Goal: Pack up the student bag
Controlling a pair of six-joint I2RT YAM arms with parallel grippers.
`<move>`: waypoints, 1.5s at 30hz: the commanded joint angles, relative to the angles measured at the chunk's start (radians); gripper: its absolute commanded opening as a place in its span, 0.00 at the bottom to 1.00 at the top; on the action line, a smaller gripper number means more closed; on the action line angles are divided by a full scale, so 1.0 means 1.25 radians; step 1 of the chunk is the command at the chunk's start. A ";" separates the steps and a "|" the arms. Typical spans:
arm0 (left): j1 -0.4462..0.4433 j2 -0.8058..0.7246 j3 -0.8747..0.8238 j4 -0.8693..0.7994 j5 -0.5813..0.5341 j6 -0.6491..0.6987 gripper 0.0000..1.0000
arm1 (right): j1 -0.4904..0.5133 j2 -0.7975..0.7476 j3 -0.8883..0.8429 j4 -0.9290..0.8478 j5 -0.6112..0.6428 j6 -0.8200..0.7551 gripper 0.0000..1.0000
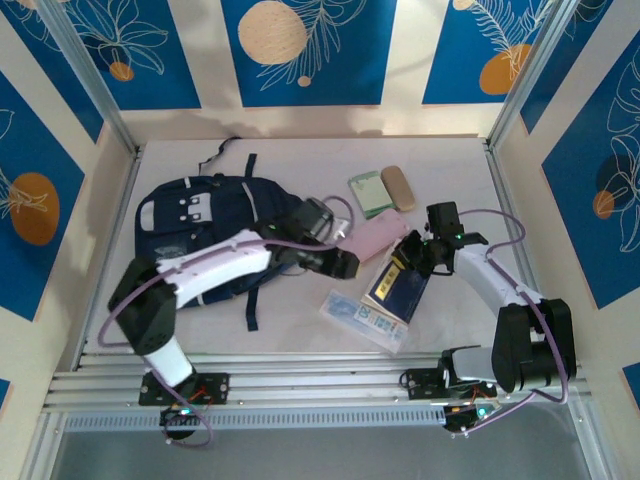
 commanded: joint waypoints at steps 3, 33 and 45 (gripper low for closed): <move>-0.039 0.109 0.017 0.111 0.032 -0.030 0.62 | 0.002 -0.022 -0.014 0.023 -0.056 0.023 0.00; -0.067 0.254 0.143 0.200 0.087 -0.061 0.03 | -0.016 -0.068 -0.011 -0.002 -0.039 -0.003 0.15; -0.045 0.069 0.172 0.138 0.060 -0.054 0.00 | -0.040 -0.359 0.043 -0.237 0.190 -0.082 0.86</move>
